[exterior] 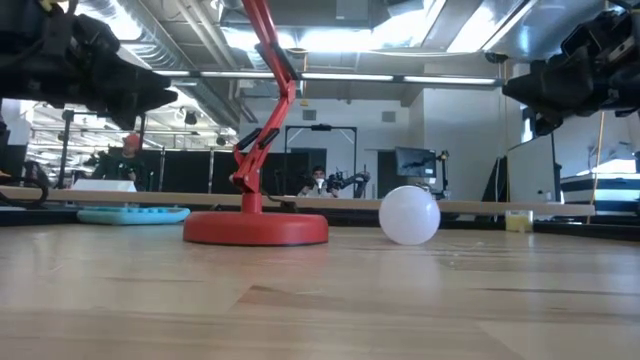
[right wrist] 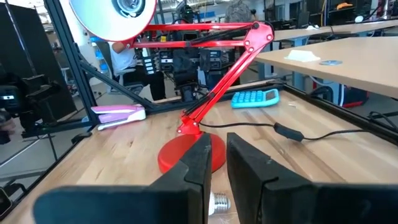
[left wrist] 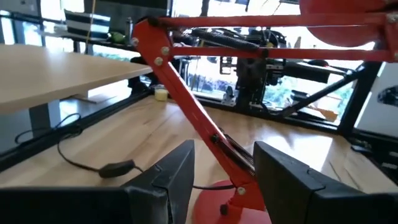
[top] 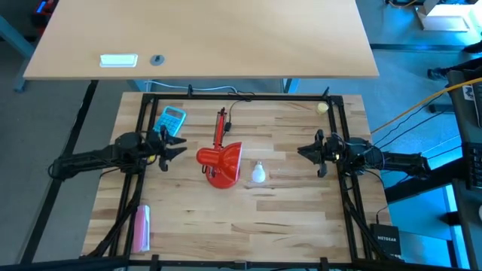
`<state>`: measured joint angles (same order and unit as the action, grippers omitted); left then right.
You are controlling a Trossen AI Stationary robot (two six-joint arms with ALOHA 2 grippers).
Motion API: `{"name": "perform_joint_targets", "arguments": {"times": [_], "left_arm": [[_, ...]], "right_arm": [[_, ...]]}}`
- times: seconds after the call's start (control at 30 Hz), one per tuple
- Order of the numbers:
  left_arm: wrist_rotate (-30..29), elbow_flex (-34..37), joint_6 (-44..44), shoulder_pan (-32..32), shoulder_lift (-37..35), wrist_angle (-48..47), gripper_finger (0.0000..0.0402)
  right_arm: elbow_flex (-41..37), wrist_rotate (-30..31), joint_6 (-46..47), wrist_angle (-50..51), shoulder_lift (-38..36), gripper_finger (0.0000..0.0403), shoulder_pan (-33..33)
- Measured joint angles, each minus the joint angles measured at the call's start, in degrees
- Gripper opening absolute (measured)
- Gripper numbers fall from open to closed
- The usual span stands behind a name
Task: Screw lightbulb
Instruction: Return To Home Position
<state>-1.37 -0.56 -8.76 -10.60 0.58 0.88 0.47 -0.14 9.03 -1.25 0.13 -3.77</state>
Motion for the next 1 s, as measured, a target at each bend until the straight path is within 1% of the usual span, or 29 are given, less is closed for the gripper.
{"name": "perform_joint_targets", "arguments": {"times": [0.17,1.0], "left_arm": [[0.0,0.0,2.9,0.16,0.02,-0.04,0.0155],[0.0,0.02,2.78,0.16,0.04,-0.19,0.0155]], "right_arm": [[0.0,0.21,0.01,0.14,0.0,0.0051,0.0],[0.0,0.52,0.03,0.4,-0.01,0.0051,0.0]]}}
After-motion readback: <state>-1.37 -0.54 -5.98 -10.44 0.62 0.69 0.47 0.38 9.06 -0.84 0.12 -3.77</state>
